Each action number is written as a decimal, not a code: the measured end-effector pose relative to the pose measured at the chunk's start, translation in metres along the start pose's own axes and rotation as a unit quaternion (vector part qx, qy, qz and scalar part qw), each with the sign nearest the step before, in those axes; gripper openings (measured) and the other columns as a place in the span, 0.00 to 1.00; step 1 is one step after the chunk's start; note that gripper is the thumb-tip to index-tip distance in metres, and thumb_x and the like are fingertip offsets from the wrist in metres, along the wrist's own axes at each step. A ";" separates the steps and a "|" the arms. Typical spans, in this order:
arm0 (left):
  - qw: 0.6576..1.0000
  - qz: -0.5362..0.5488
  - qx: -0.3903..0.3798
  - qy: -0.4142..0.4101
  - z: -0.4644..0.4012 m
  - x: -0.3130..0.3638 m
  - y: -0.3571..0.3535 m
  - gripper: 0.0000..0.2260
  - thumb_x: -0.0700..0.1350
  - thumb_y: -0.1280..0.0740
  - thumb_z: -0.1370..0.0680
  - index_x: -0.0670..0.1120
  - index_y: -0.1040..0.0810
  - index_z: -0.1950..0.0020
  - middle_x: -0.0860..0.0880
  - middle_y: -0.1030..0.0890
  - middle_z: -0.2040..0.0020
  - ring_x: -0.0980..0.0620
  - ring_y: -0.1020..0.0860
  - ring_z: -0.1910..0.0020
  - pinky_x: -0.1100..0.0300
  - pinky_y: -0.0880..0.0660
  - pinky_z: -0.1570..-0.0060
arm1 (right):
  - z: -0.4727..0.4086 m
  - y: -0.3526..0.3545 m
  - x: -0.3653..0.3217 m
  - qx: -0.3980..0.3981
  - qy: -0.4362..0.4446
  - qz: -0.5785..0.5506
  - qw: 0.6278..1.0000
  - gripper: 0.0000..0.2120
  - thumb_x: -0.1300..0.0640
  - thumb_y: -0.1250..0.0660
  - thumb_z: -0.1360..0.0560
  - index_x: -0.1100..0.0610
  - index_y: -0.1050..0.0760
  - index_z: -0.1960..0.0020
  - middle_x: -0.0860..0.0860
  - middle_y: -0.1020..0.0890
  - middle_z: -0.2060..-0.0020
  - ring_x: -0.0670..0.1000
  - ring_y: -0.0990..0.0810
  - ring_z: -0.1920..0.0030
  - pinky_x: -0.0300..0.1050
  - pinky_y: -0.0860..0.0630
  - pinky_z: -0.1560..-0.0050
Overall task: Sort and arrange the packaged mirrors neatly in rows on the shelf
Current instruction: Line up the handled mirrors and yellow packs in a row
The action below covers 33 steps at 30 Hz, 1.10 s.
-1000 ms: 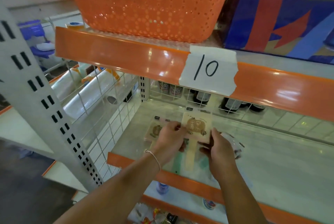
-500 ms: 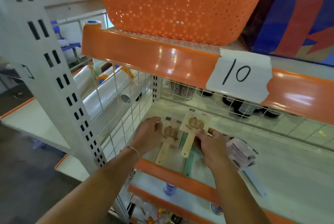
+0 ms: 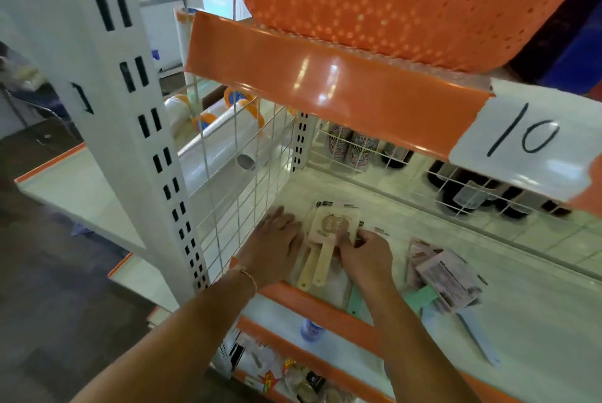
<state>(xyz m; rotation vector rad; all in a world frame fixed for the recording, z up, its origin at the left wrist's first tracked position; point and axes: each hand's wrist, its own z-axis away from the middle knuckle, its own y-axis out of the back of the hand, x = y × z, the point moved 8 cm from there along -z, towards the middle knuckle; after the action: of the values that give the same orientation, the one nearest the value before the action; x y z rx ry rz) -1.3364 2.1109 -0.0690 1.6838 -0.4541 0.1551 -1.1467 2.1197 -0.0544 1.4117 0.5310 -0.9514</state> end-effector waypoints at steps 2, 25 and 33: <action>1.000 -0.011 -0.006 -0.004 0.000 0.001 0.000 0.31 0.58 0.59 0.22 0.47 0.25 0.32 0.47 0.28 0.29 0.47 0.41 0.23 0.51 0.47 0.23 | 0.002 0.003 -0.005 0.000 0.021 0.051 0.998 0.12 0.46 0.33 0.24 0.54 0.21 0.55 0.45 0.22 0.66 0.46 0.23 0.65 0.32 0.36 0.70; 1.000 0.001 0.025 -0.009 0.003 0.005 0.005 0.30 0.58 0.57 0.22 0.48 0.24 0.33 0.49 0.26 0.30 0.50 0.41 0.24 0.54 0.51 0.24 | 0.011 -0.013 -0.014 -0.029 0.081 0.148 0.985 0.19 0.43 0.36 0.23 0.60 0.22 0.50 0.57 0.19 0.54 0.58 0.21 0.50 0.50 0.25 0.49; 0.999 0.016 0.050 -0.015 0.005 0.003 0.007 0.25 0.54 0.50 0.21 0.45 0.20 0.38 0.47 0.22 0.35 0.48 0.35 0.26 0.51 0.43 0.25 | 0.023 -0.002 -0.015 -0.010 0.100 0.116 0.988 0.07 0.52 0.33 0.23 0.51 0.27 0.59 0.47 0.26 0.65 0.55 0.24 0.57 0.42 0.35 0.57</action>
<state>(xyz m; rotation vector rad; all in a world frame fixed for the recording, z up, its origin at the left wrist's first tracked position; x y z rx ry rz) -1.3365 2.1050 -0.0625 1.7789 -0.5024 0.1777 -1.1614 2.1010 -0.0408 1.5220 0.5090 -0.6202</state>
